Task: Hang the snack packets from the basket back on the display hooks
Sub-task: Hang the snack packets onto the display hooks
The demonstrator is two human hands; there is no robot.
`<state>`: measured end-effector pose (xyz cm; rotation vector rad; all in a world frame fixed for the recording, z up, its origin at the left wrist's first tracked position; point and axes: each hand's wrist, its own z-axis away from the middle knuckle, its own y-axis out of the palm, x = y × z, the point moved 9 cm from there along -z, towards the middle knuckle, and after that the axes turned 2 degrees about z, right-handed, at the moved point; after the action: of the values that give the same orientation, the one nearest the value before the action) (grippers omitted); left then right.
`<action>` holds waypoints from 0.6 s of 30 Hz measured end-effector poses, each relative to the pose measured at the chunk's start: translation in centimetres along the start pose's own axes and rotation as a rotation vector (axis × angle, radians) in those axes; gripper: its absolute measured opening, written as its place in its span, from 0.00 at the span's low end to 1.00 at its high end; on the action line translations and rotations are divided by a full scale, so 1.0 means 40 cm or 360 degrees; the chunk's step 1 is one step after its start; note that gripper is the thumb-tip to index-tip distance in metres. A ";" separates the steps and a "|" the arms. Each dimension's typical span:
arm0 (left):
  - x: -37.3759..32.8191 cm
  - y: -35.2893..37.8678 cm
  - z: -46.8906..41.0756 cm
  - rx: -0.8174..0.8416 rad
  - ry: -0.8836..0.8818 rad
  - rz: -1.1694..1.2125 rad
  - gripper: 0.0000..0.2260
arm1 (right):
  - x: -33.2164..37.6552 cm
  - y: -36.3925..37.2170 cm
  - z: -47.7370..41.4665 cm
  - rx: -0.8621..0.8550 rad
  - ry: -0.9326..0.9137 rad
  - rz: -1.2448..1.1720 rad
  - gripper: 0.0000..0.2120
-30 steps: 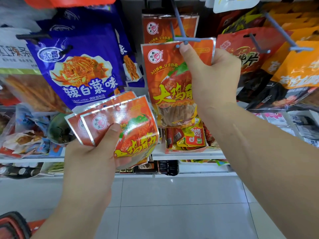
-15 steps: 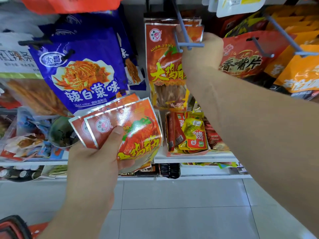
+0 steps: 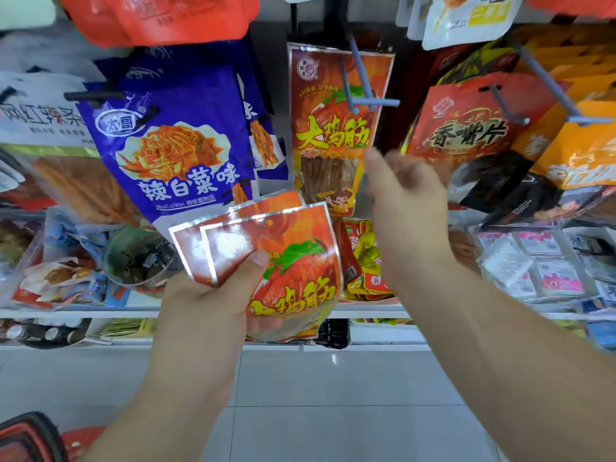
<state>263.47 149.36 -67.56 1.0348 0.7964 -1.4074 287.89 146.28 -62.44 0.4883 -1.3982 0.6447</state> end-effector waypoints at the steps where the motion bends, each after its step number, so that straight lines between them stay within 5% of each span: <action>1: -0.003 0.001 0.006 0.0012 0.0007 -0.0019 0.24 | -0.024 0.008 0.034 0.0126 0.0123 -0.0015 0.25; 3: -0.013 0.035 0.025 0.0074 0.0006 -0.0021 0.25 | -0.076 0.037 0.100 0.0537 0.0264 -0.0036 0.24; 5: -0.025 0.073 0.046 0.0119 -0.0002 -0.0025 0.24 | -0.119 0.034 0.125 0.0663 0.0315 -0.0043 0.18; 8: -0.035 0.112 0.070 0.0167 0.0003 -0.0017 0.20 | -0.140 0.005 0.112 0.0605 0.0274 -0.0006 0.07; 18: -0.004 0.139 0.060 0.0096 -0.0062 0.0043 0.12 | -0.111 -0.061 0.067 0.0479 0.0015 0.0213 0.01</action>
<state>268.61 146.59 -65.95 1.0573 0.7130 -1.4320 287.32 142.15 -66.36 0.6314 -1.3383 0.9727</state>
